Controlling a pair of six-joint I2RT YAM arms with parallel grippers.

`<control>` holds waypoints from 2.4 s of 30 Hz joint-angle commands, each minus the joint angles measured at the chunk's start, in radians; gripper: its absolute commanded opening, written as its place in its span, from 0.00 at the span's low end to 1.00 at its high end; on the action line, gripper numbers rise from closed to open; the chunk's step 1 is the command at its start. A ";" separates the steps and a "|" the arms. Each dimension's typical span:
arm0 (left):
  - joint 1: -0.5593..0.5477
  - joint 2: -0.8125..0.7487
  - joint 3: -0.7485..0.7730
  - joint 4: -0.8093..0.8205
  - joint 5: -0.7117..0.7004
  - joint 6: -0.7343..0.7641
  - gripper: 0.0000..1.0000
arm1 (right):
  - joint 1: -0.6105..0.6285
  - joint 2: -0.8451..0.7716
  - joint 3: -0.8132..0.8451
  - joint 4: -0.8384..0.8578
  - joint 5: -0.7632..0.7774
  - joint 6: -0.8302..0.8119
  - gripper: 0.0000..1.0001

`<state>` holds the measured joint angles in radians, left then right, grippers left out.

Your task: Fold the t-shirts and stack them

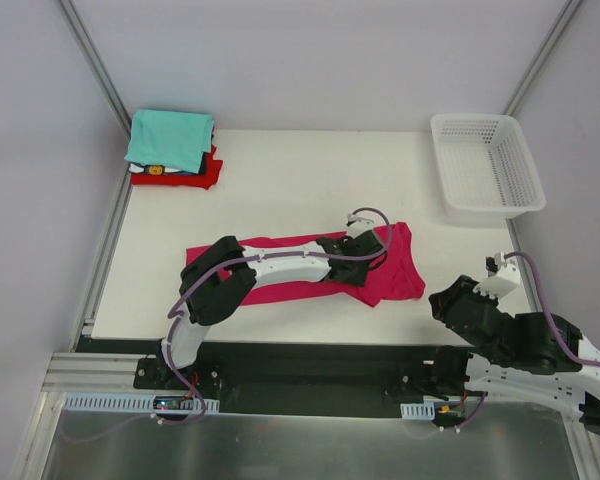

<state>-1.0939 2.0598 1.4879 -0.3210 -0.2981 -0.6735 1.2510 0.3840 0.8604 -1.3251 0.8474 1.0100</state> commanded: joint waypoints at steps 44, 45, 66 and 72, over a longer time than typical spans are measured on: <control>-0.052 -0.030 0.017 -0.104 -0.138 0.077 0.43 | 0.005 -0.027 0.002 -0.040 -0.010 -0.019 0.40; -0.054 -0.027 0.024 -0.107 -0.138 0.080 0.43 | 0.004 -0.027 0.002 -0.039 -0.008 -0.019 0.40; -0.055 0.022 0.064 -0.110 -0.121 0.074 0.39 | 0.005 -0.043 0.003 -0.049 -0.008 -0.021 0.40; -0.057 0.017 0.072 -0.110 -0.124 0.081 0.30 | 0.005 -0.050 0.000 -0.049 -0.008 -0.021 0.40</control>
<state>-1.1397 2.0750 1.5234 -0.4088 -0.4221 -0.6094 1.2518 0.3485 0.8600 -1.3258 0.8303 1.0016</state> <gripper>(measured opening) 0.320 0.403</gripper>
